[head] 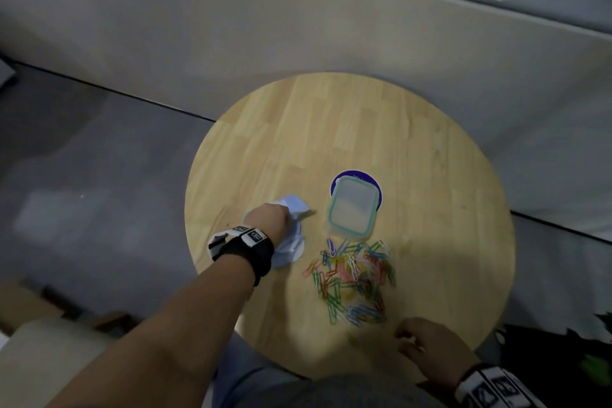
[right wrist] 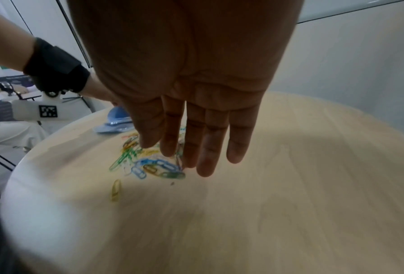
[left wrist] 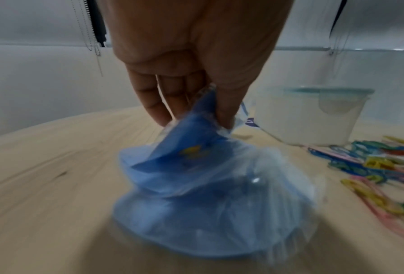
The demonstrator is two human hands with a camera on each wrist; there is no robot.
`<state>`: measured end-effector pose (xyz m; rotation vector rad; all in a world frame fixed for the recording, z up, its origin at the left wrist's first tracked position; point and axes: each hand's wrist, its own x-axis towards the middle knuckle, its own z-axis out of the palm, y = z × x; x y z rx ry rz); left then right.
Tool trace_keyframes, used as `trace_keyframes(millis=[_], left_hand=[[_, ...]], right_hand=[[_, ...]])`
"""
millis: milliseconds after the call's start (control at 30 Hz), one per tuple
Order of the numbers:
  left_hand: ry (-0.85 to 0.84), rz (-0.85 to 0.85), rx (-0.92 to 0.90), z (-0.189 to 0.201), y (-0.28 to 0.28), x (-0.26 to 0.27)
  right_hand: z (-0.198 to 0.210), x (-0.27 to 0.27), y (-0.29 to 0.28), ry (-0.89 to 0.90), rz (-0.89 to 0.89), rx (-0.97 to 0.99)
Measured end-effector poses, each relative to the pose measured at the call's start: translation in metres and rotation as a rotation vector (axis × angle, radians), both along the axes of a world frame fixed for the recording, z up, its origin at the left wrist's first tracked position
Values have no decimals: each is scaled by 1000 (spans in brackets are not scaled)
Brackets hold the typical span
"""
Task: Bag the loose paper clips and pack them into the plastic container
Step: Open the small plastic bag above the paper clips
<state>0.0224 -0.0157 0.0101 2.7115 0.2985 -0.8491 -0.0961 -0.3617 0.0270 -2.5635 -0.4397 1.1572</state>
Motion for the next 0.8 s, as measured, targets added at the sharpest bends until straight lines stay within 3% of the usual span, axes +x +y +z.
trace_keyframes(millis=[200, 433, 567, 700, 800], left_hand=[[-136, 36, -98, 10, 5, -12], [-579, 176, -414, 60, -36, -36], [-615, 133, -531, 78, -82, -47], [-579, 180, -656, 93, -100, -47], [-540, 179, -649, 99, -104, -43]], right_hand=[[29, 36, 30, -22, -62, 7], [64, 89, 68, -56, -393, 509], [92, 112, 100, 37, -618, 721], [97, 117, 109, 37, -759, 646], [94, 115, 108, 35, -788, 645]])
